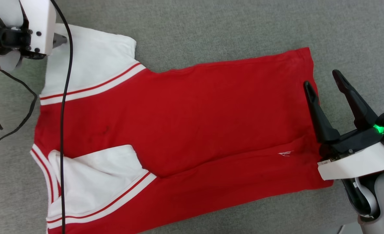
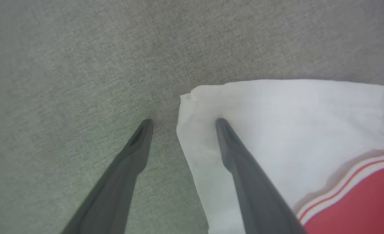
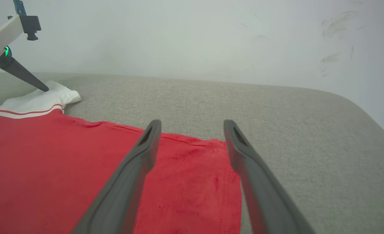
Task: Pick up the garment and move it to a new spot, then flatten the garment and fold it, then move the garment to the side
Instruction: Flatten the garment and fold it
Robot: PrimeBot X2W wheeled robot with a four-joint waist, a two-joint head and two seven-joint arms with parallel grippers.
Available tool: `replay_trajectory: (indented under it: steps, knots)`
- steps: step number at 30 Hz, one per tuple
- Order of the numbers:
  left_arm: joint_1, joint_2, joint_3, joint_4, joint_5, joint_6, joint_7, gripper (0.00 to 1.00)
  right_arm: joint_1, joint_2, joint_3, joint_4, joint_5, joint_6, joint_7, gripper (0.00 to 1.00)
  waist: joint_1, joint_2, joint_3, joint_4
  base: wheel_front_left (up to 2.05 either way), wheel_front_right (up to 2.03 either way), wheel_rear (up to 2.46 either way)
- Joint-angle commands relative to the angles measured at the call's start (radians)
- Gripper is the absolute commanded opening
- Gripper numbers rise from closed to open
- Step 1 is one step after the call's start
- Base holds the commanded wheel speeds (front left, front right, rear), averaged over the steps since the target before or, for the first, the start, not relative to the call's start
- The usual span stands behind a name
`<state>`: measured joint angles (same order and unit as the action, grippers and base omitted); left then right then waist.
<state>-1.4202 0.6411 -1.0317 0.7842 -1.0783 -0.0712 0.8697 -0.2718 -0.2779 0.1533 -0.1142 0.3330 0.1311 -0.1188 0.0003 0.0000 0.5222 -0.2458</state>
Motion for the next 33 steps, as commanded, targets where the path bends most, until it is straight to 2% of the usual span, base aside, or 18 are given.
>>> replay_trajectory:
  steps: [1,8,9,10,11,15,20,25,28,33]
  knots:
    - [-0.006,-0.01,-0.004,0.008,-0.002,-0.008,0.005,1.0,-0.013,0.006,0.0,-0.001,-0.004,-0.001,-0.004,1.0,-0.0003,0.0,0.035,-0.02,0.0,0.0,0.0]
    - [0.062,-0.033,-0.054,0.043,-0.002,-0.029,0.051,1.0,-0.02,0.003,-0.003,0.015,-0.004,-0.001,-0.013,1.0,-0.0003,0.0,0.052,-0.018,0.0,0.0,0.0]
    - [0.073,-0.033,-0.056,0.043,-0.009,-0.035,0.056,0.71,-0.022,0.002,-0.004,0.018,-0.004,-0.001,-0.013,1.0,-0.0003,0.0,0.051,-0.017,0.0,0.0,0.0]
    - [0.084,-0.037,-0.054,0.04,-0.016,-0.04,0.051,0.07,-0.025,0.002,-0.005,0.02,-0.003,-0.001,-0.013,1.0,-0.0003,0.0,0.049,-0.016,0.0,0.0,0.0]
    - [0.092,-0.04,-0.054,0.036,-0.02,-0.041,0.048,0.0,-0.029,0.002,-0.008,0.02,-0.002,-0.001,-0.013,1.0,-0.0003,0.0,0.047,-0.013,0.0,0.0,0.0]
    - [0.081,-0.033,-0.069,0.024,0.015,-0.045,-0.003,0.0,-0.043,-0.012,-0.026,0.025,0.01,-0.001,-0.004,1.0,-0.0003,0.0,0.025,0.002,0.0,0.0,0.0]
    - [0.048,-0.041,-0.052,-0.016,0.028,-0.054,-0.114,0.0,-0.08,-0.09,-0.043,0.029,0.0,-0.001,0.063,1.0,-0.0003,0.0,-0.023,0.041,0.0,0.0,0.0]
    - [0.064,-0.038,-0.08,-0.075,0.058,-0.056,-0.2,0.0,-0.144,-0.226,0.005,0.047,0.065,-0.001,0.27,1.0,-0.0003,0.0,-0.069,0.079,0.0,0.0,0.0]
    - [0.077,-0.032,-0.092,-0.122,0.06,-0.058,-0.241,0.0,-0.193,-0.303,0.031,0.079,0.142,-0.001,0.41,1.0,-0.0003,0.0,-0.088,0.101,0.0,0.0,0.0]
    - [0.1,-0.022,-0.116,-0.208,0.058,-0.058,-0.287,0.0,-0.291,-0.394,0.077,0.171,0.297,-0.001,0.687,1.0,-0.0003,0.0,-0.104,0.137,0.0,0.0,0.0]
